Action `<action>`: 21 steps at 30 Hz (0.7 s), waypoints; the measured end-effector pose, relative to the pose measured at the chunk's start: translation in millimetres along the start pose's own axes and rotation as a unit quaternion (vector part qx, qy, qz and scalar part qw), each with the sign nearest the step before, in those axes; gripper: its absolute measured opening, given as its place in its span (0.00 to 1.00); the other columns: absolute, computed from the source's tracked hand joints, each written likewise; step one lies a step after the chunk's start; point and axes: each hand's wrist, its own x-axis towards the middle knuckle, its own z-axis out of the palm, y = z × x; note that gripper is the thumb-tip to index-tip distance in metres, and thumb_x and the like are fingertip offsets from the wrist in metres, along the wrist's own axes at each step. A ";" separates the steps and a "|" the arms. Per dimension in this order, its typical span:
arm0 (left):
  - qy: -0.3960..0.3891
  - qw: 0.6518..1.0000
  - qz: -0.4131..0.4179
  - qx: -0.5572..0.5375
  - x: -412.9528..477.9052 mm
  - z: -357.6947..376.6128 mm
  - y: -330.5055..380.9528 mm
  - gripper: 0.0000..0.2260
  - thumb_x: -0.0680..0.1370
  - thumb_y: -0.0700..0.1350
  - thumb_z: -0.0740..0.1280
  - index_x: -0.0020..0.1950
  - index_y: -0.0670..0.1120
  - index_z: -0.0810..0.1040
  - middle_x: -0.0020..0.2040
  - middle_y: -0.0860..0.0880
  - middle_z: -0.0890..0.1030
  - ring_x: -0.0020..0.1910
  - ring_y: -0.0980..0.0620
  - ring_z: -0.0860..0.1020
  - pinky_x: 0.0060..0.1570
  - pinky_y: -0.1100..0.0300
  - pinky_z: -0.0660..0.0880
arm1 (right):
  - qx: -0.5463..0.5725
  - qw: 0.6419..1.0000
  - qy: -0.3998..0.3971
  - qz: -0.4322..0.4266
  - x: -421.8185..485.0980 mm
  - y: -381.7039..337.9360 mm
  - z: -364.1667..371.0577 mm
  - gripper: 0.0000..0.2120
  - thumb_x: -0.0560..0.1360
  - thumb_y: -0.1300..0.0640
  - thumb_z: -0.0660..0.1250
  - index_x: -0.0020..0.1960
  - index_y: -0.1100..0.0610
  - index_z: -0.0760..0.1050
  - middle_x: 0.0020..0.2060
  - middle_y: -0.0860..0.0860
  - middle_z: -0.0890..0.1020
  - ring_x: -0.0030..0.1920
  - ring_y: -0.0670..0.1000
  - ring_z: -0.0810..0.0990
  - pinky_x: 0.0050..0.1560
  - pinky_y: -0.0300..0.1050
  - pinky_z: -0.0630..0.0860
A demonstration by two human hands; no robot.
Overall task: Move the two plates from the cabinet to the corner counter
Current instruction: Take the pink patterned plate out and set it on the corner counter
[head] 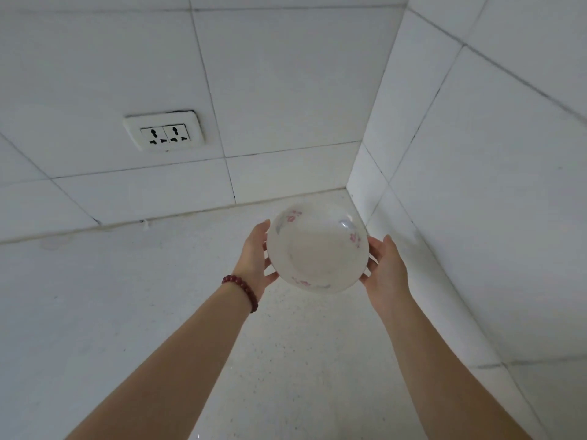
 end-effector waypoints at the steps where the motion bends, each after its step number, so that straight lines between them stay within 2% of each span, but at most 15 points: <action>1: 0.001 1.000 -0.005 0.002 7.7 1.2 -0.6 0.22 0.75 0.58 0.60 0.64 0.48 0.73 0.60 0.52 0.76 0.56 0.51 0.75 0.40 0.55 0.73 | -0.006 1.000 0.005 0.003 7.6 1.4 1.5 0.19 0.80 0.46 0.52 0.51 0.54 0.78 0.54 0.49 0.81 0.56 0.51 0.78 0.47 0.49 0.75; 8: 0.007 0.999 -0.040 0.021 58.2 7.1 -4.8 0.22 0.75 0.58 0.58 0.65 0.48 0.74 0.63 0.54 0.75 0.60 0.50 0.73 0.44 0.54 0.73 | -0.016 0.999 0.033 0.036 53.6 11.3 6.2 0.19 0.80 0.46 0.52 0.49 0.54 0.78 0.52 0.50 0.81 0.55 0.52 0.79 0.46 0.50 0.76; 12: 0.008 0.998 -0.054 0.027 77.8 12.1 -6.3 0.20 0.74 0.57 0.59 0.62 0.50 0.75 0.60 0.56 0.75 0.57 0.50 0.74 0.43 0.53 0.73 | -0.019 0.998 0.040 0.042 75.6 15.2 6.8 0.20 0.80 0.46 0.51 0.53 0.55 0.78 0.53 0.50 0.81 0.54 0.53 0.79 0.49 0.51 0.76; 16: 0.013 0.997 -0.066 0.022 97.3 15.1 -8.4 0.21 0.75 0.58 0.59 0.63 0.50 0.74 0.62 0.55 0.75 0.59 0.48 0.74 0.47 0.52 0.74 | -0.023 0.998 0.042 0.039 93.2 16.4 10.4 0.19 0.80 0.47 0.51 0.52 0.53 0.78 0.52 0.48 0.81 0.52 0.51 0.79 0.44 0.48 0.76; 21: 0.016 0.998 -0.055 0.017 112.6 15.6 -11.5 0.20 0.75 0.58 0.59 0.63 0.51 0.73 0.61 0.55 0.74 0.60 0.48 0.73 0.44 0.53 0.74 | -0.033 0.998 0.040 0.033 106.3 17.7 12.1 0.18 0.79 0.48 0.52 0.52 0.53 0.79 0.50 0.47 0.82 0.53 0.51 0.80 0.46 0.49 0.76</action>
